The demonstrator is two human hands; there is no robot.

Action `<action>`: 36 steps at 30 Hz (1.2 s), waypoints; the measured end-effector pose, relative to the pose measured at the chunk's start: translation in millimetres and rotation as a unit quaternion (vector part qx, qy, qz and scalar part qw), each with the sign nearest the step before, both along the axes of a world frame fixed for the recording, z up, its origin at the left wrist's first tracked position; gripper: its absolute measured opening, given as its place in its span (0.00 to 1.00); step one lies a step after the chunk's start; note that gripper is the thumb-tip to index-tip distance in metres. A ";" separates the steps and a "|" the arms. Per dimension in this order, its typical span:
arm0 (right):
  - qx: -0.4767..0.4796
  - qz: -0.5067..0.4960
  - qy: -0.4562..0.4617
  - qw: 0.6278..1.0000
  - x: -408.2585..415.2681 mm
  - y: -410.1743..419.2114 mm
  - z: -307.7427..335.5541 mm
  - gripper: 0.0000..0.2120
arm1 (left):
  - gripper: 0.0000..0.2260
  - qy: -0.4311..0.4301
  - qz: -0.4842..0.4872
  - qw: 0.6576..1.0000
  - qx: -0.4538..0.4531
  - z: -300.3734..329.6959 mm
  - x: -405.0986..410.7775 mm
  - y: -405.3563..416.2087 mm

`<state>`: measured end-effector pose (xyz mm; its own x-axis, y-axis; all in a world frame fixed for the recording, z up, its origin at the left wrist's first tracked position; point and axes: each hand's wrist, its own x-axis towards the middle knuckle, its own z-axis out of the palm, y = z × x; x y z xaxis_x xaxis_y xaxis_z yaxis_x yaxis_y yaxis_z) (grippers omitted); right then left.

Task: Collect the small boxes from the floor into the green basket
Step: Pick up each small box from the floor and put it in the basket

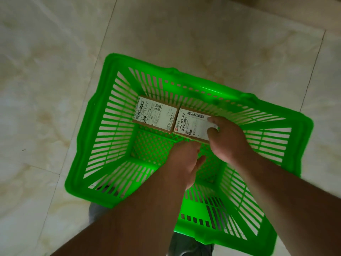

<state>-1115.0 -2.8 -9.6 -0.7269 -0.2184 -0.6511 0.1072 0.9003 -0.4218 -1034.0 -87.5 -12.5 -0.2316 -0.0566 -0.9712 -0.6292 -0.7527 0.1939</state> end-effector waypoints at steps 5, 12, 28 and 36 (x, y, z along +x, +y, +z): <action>-0.073 -0.128 -0.078 0.986 27.7 7.7 49.3 0.22 | 0.31 0.010 -0.193 0.976 -0.101 53.1 15.4 -12.6; -0.110 -0.272 -0.117 0.949 85.1 16.6 145.9 0.21 | 0.30 0.064 -0.377 0.912 -0.151 138.2 37.1 -11.0; -0.107 -0.572 -0.121 0.804 374.8 123.2 258.8 0.06 | 0.28 0.124 -0.661 0.732 -0.106 258.8 202.7 71.5; -0.109 -0.671 -0.153 0.717 533.4 188.9 258.9 0.03 | 0.28 0.114 -0.729 0.668 -0.097 264.0 320.4 154.2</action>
<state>-581.6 186.1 249.2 -0.2079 0.4237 -0.8816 0.9333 -0.1839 -0.3084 -713.6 66.7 251.5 -0.3196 0.2709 -0.9080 -0.6037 0.6804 0.4155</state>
